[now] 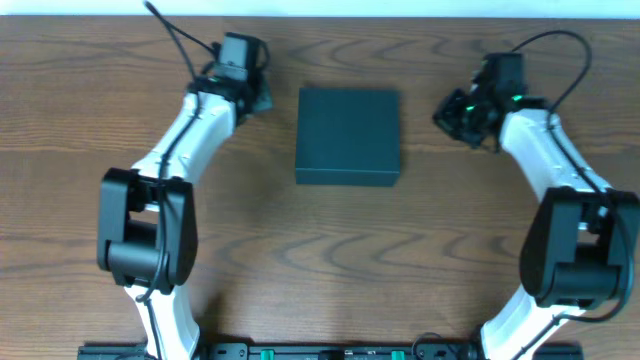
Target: Pack container
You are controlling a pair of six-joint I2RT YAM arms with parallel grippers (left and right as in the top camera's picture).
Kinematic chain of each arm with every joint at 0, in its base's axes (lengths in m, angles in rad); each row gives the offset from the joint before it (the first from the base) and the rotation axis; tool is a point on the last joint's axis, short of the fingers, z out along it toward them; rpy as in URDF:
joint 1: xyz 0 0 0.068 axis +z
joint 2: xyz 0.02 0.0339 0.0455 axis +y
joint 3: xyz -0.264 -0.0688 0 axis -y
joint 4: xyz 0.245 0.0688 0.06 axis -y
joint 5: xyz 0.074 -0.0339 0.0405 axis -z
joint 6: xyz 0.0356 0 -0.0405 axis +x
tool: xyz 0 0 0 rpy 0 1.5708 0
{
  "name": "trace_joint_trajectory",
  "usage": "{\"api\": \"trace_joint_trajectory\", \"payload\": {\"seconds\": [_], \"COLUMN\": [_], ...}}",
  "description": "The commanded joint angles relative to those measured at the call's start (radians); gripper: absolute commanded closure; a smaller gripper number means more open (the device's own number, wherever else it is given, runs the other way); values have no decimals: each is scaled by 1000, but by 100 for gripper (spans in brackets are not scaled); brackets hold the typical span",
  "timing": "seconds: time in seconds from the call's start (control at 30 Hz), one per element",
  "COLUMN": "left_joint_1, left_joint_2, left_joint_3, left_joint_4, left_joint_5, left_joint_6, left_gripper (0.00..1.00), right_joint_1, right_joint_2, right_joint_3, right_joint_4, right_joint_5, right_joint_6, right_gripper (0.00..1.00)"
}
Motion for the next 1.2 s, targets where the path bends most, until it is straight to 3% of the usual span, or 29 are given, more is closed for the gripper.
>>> {"api": "trace_joint_trajectory", "payload": {"seconds": [0.0,0.2,0.23,0.3,0.33,0.37,0.4,0.43,0.5,0.53,1.0,1.17], "left_joint_1": [40,52,51,52,52,52,52,52,51,51,51,51], "left_joint_2": [-69,-199,-222,-289,-323,-351,-383,-418,-495,-526,-959,-1217], "left_joint_3": [64,161,176,212,225,232,238,240,240,240,239,239], "left_joint_4": [-87,-356,-388,-467,-497,-518,-540,-557,-599,-618,-1093,-1236], "left_joint_5": [-46,-37,-24,48,80,101,118,122,121,121,214,212], "left_joint_6": [124,434,458,507,512,513,518,520,520,519,516,516], "left_gripper": [94,94,91,73,41,18,7,4,4,5,5,5], "right_joint_1": [-41,-48,-48,-48,-48,-48,-48,-48,-48,-48,-48,-48], "right_joint_2": [-5,-53,-68,-123,-154,-184,-214,-257,-350,-388,-942,-1148], "right_joint_3": [102,241,251,261,261,261,261,261,261,261,261,261], "right_joint_4": [-95,-383,-420,-490,-512,-526,-537,-550,-569,-576,-818,-937], "right_joint_5": [30,45,60,111,141,161,177,190,200,203,175,152], "right_joint_6": [-160,-365,-382,-437,-446,-462,-476,-493,-528,-531,-579,-591], "right_gripper": [99,99,95,82,80,79,78,77,70,1,1,1]}}
